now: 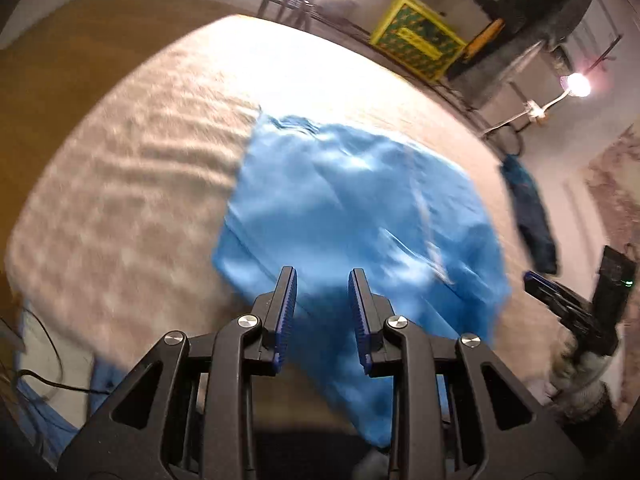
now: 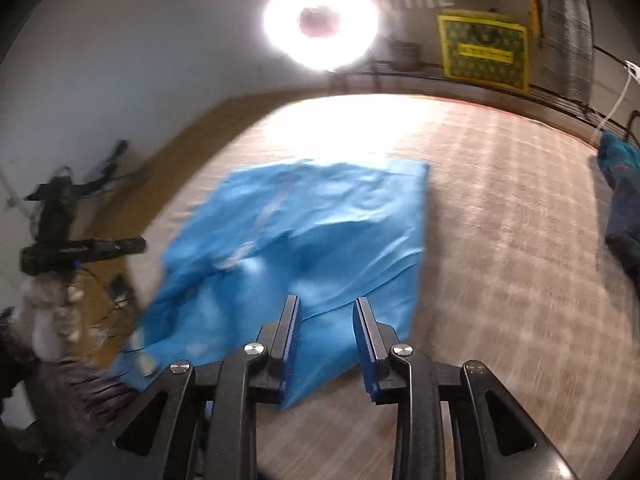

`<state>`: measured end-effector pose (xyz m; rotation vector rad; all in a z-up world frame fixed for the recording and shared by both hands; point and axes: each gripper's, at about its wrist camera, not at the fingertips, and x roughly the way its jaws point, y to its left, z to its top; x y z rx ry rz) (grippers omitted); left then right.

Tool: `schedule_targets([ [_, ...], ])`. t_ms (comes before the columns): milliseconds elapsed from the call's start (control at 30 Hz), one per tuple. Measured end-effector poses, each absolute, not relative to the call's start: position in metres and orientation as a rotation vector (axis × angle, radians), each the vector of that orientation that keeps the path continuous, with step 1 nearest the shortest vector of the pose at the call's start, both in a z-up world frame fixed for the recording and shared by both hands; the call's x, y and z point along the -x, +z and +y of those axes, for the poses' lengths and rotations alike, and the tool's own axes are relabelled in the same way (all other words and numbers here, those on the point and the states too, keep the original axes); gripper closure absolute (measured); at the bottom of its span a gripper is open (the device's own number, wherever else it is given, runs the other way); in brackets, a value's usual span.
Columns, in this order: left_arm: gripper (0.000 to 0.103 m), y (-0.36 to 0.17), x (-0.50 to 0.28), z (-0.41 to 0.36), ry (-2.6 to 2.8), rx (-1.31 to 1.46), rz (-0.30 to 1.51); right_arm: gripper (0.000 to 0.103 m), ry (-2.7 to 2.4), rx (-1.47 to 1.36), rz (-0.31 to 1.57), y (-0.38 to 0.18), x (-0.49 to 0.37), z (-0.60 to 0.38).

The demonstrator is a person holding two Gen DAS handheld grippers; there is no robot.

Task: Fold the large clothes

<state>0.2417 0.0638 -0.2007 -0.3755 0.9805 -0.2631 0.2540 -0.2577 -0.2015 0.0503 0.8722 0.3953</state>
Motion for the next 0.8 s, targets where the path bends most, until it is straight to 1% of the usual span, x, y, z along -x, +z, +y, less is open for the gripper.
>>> schedule_targets([
  [100, 0.077, -0.222, -0.259, 0.062, -0.222, 0.337, 1.013, 0.074, 0.380, -0.042, 0.941, -0.222, -0.279, -0.256],
  [233, 0.077, -0.254, -0.265, 0.069, -0.221, 0.338, 1.087, 0.074, 0.378, -0.020, 1.000, -0.242, -0.282, -0.261],
  [367, 0.077, -0.258, -0.262, 0.080, -0.238, 0.346, 1.093, 0.074, 0.409, -0.022, 1.047, -0.252, -0.280, -0.269],
  [467, 0.077, -0.248, -0.260, 0.100, -0.261, 0.416, 1.041, 0.073, 0.470, -0.073, 1.006, -0.239, -0.279, -0.287],
  [500, 0.077, -0.245, -0.262, 0.108, -0.271, 0.448, 1.021, 0.069, 0.481, -0.096, 0.980, -0.234, -0.281, -0.293],
  [533, 0.070, -0.243, -0.265, 0.117, -0.274, 0.488, 1.005, 0.062, 0.487, -0.114, 0.947, -0.229, -0.282, -0.299],
  [567, 0.055, -0.243, -0.270, 0.126, -0.276, 0.531, 0.996, 0.057, 0.468, -0.127, 0.886, -0.221, -0.283, -0.309],
  [600, 0.050, -0.244, -0.273, 0.132, -0.280, 0.562, 0.990, 0.043, 0.448, -0.132, 0.847, -0.218, -0.285, -0.314],
  [633, 0.047, -0.246, -0.279, 0.142, -0.294, 0.630, 0.975, 0.030, 0.435, -0.142, 0.813, -0.215, -0.286, -0.320],
  [700, 0.047, -0.249, -0.289, 0.152, -0.313, 0.705, 0.974, 0.023, 0.432, -0.177, 0.781, -0.213, -0.295, -0.330],
  [800, 0.047, -0.263, -0.311, 0.165, -0.361, 0.801, 1.007, 0.024, 0.434, -0.208, 0.840, -0.219, -0.317, -0.339],
])
